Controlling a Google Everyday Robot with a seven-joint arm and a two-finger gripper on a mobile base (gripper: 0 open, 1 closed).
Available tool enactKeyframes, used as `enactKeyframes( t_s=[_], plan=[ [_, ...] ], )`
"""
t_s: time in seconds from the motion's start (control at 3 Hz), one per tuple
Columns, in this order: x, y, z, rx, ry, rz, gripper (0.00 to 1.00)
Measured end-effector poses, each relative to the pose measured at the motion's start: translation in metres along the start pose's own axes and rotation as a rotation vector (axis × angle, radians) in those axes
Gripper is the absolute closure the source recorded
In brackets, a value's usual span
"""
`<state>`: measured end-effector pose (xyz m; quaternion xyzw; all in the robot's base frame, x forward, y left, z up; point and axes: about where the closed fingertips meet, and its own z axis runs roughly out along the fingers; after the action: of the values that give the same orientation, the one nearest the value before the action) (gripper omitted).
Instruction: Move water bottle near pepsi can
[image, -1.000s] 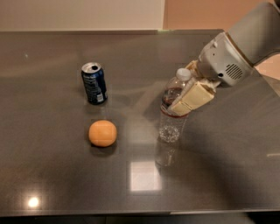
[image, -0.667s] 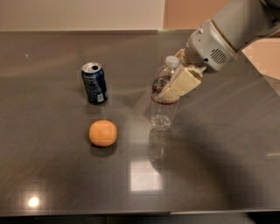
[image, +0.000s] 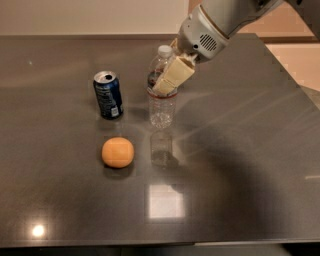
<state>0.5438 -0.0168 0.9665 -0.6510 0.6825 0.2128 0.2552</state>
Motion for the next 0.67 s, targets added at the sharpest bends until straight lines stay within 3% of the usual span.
enactKeyframes(
  t_s=[0.67],
  plan=[
    [-0.038,-0.027,0.035,-0.024,-0.001,-0.045,1.00]
  ],
)
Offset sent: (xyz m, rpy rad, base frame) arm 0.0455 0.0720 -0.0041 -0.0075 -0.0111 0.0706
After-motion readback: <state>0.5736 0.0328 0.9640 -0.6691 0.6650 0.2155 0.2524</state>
